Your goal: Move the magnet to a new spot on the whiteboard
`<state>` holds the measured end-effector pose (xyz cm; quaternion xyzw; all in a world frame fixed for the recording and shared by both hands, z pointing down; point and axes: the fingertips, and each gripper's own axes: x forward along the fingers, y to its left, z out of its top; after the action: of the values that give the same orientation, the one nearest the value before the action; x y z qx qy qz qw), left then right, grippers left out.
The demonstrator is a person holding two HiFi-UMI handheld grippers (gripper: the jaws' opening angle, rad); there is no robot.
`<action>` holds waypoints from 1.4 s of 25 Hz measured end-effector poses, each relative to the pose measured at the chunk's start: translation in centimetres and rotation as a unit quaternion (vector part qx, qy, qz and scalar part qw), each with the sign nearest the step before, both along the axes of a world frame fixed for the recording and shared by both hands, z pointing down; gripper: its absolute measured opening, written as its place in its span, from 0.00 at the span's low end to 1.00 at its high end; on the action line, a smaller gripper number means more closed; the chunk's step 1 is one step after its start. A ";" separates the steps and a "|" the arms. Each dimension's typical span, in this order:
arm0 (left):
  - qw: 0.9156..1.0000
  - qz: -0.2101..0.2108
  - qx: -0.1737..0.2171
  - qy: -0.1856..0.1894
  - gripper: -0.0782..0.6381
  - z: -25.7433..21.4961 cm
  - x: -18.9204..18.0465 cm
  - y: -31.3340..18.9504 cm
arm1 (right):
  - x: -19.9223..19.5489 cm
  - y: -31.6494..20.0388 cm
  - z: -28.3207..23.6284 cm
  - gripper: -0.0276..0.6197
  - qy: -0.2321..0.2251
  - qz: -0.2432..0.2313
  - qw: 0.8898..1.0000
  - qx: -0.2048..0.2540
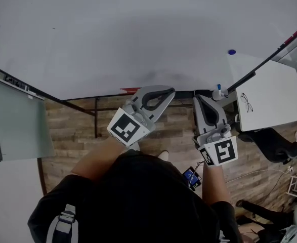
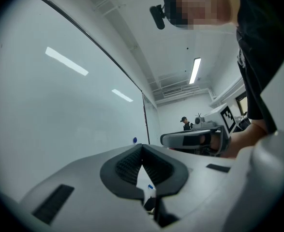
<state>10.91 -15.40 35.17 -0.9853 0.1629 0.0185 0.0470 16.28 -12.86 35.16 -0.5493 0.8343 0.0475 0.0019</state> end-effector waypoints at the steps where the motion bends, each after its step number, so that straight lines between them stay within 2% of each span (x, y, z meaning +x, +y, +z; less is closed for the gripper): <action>1: 1.000 0.001 0.000 0.000 0.11 0.0 -0.5 0.1 | -0.6 0.0 0.0 0.04 0.001 -0.001 1.000 0.000; 8: 1.000 0.006 -0.001 0.002 0.11 -0.1 -2.9 0.5 | -4.2 -0.2 -0.2 0.04 0.028 -0.015 0.999 0.004; 13: 1.000 0.005 -0.005 0.003 0.12 0.2 -3.8 0.5 | -5.6 -0.6 0.1 0.04 0.023 -0.027 0.999 -0.001; 35: 1.000 0.002 -0.012 0.002 0.12 0.6 -5.0 0.9 | -6.7 0.4 0.8 0.04 0.011 -0.035 0.999 -0.008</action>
<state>5.93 -14.47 35.79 -0.9862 0.1610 0.0185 0.0349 9.60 -12.48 35.92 -0.5189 0.8535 0.0469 -0.0104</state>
